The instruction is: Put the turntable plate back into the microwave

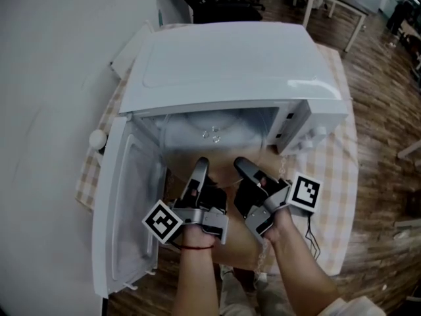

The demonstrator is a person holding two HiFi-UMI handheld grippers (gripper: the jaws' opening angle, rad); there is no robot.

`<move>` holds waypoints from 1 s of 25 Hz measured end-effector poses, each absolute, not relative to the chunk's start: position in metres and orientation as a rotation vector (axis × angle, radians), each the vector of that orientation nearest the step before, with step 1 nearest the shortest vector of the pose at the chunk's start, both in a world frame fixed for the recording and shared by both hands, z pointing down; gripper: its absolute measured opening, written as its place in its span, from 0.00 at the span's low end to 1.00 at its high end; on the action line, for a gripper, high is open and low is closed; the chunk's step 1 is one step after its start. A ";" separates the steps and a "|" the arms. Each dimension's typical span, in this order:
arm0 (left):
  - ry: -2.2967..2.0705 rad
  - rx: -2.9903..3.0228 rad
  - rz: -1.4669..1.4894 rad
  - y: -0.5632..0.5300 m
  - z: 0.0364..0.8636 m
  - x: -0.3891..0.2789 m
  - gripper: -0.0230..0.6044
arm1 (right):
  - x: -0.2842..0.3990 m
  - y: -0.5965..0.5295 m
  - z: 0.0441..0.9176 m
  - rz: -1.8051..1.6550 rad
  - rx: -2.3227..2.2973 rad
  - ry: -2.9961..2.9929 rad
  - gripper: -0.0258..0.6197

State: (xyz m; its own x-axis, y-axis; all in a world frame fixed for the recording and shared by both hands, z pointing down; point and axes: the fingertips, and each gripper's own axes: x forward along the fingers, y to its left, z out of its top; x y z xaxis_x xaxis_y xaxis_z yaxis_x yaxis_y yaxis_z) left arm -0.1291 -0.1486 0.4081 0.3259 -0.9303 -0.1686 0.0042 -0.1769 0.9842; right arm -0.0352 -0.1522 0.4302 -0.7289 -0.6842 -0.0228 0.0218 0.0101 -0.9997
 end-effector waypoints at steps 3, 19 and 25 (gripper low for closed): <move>-0.887 1.498 -1.070 -0.161 0.409 -0.132 0.08 | -0.038 -0.165 0.430 -1.758 -0.685 1.776 0.11; -0.893 1.510 -1.052 -0.209 0.420 -0.140 0.08 | -0.046 -0.213 0.439 -1.728 -0.708 1.765 0.11; -0.912 1.521 -1.033 -0.221 0.424 -0.145 0.09 | -0.050 -0.225 0.442 -1.740 -0.712 1.746 0.11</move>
